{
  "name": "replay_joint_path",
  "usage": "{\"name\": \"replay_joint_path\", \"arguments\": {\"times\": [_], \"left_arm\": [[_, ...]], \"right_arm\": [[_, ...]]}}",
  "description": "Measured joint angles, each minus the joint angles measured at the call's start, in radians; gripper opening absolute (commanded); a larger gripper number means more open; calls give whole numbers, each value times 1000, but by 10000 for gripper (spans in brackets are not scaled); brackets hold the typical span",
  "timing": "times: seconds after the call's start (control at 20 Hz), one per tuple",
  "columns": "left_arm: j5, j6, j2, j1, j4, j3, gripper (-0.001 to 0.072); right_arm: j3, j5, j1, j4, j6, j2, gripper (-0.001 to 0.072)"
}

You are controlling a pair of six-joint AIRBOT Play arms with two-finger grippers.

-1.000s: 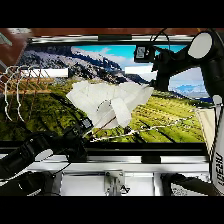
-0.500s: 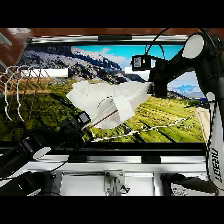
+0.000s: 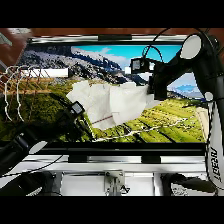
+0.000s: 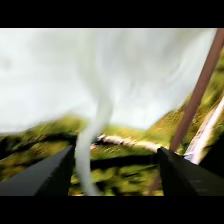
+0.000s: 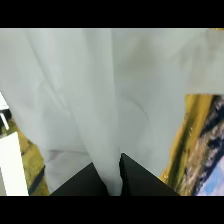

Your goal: Fold the shirts.

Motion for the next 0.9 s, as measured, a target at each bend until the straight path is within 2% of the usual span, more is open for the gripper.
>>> {"name": "replay_joint_path", "arguments": {"times": [0.35,0.45,0.55,0.6,0.75,0.9], "left_arm": [[20,-2,13,232,84,115,677],[11,-57,28,304,87,171,672],[-35,-167,41,383,78,207,667],[-68,-224,45,422,55,214,624],[-152,-352,53,520,-116,165,606],[-107,-389,43,542,-406,34,606]], "right_arm": [[0,3,1,-13,23,26,70],[0,-3,0,-18,52,51,70],[0,-19,-1,-24,101,88,70],[0,-26,-1,-24,126,108,70],[0,-41,-1,-22,188,172,70],[0,-48,0,-14,233,224,70]]}}
